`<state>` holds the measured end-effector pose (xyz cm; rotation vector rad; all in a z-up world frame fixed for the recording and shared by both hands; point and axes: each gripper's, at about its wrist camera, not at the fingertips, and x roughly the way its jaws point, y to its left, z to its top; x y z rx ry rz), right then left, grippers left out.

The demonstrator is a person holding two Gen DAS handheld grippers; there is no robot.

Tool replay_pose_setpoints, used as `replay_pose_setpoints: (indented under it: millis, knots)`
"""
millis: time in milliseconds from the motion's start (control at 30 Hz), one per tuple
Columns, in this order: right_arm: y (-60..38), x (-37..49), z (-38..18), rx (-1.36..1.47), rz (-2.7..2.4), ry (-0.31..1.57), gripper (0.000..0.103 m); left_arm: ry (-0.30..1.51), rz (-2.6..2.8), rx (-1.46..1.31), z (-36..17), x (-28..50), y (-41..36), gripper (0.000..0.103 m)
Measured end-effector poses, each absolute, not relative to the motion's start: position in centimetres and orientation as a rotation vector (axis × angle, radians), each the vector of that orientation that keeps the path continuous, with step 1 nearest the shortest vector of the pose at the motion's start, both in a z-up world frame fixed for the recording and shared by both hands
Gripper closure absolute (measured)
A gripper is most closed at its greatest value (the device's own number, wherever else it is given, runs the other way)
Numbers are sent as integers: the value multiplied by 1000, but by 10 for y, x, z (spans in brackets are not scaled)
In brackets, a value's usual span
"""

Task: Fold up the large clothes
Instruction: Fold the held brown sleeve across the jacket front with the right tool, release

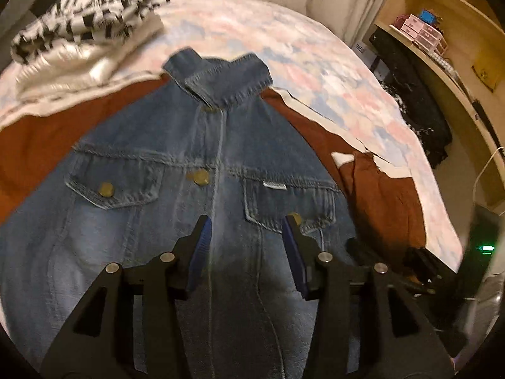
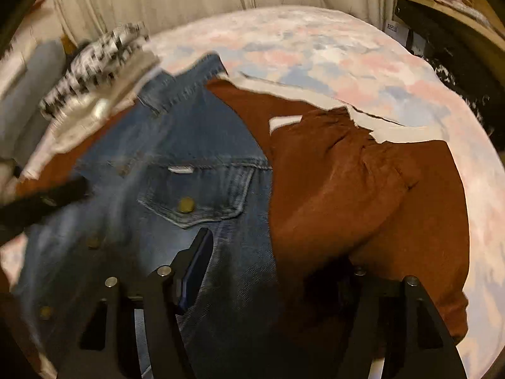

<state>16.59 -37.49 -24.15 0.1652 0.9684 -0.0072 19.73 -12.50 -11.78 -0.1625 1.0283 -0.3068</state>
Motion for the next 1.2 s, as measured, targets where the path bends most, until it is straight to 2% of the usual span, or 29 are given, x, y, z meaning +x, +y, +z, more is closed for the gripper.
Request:
replay_pose_setpoints:
  millis: [200,333,733,933,1000,1067,1200]
  knots:
    - [-412,122,-195,229,-60,828,37,1034,-417,-116,-121,192,-165,57]
    - [-447,78,-175,307,-158,794,37,1027,-491,-36,-115,184,-210,49]
    - [-498,27,-195,372,-320,815,37,991,-574,283,-110,167,-338,45]
    - [-502,13,-210,425,-307,836,37,1009,-655,264,-103,160,-346,45]
    - [-499,13,-215,430,-303,841,37,1018,-693,216,-100,160,-340,42]
    - [-494,12,-218,425,-295,849,37,1014,-703,200,-98,159,-338,33]
    - [-481,18,-219,409,-294,850,37,1012,-679,262,-105,159,-343,33]
